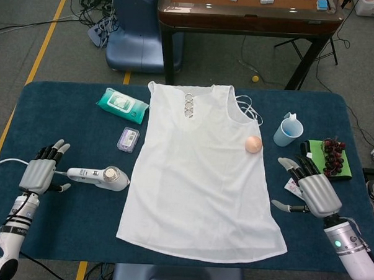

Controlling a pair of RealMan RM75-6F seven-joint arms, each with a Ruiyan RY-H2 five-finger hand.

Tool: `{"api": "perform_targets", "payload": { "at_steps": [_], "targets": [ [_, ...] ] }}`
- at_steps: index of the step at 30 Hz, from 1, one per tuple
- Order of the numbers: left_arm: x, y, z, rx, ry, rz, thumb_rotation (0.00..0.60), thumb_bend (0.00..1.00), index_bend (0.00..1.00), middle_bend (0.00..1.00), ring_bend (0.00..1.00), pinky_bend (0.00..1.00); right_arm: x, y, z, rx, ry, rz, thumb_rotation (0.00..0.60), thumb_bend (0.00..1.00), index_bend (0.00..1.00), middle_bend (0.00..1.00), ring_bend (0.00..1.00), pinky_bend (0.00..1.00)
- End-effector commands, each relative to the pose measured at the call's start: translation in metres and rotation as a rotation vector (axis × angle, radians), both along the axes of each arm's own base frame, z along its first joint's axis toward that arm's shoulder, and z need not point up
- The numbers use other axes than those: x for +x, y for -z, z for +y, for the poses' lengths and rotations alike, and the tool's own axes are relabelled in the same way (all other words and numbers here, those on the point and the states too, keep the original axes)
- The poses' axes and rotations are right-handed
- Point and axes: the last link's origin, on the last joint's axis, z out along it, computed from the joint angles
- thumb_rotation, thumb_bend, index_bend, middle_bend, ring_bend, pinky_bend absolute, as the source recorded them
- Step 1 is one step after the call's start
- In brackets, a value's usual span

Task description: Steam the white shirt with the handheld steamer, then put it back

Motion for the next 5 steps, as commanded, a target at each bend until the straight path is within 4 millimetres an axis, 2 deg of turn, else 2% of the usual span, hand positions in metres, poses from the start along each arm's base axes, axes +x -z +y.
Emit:
{"api": "perform_targets", "payload": {
  "at_steps": [1,5],
  "targets": [
    [-0.001,-0.012,-0.014,0.065,0.007,-0.02,0.6,0.09,0.01,0.01,0.01,0.07,-0.006,-0.004,0.004,-0.021,0.031,0.001,0.447,0.13,0.0,0.16,0.01,0.04],
    [-0.003,-0.023,-0.031,0.128,0.023,-0.026,0.6,0.09,0.07,0.07,0.04,0.1,-0.012,-0.01,0.012,-0.045,0.061,0.013,0.489,0.13,0.0,0.16,0.01,0.04]
  ]
}}
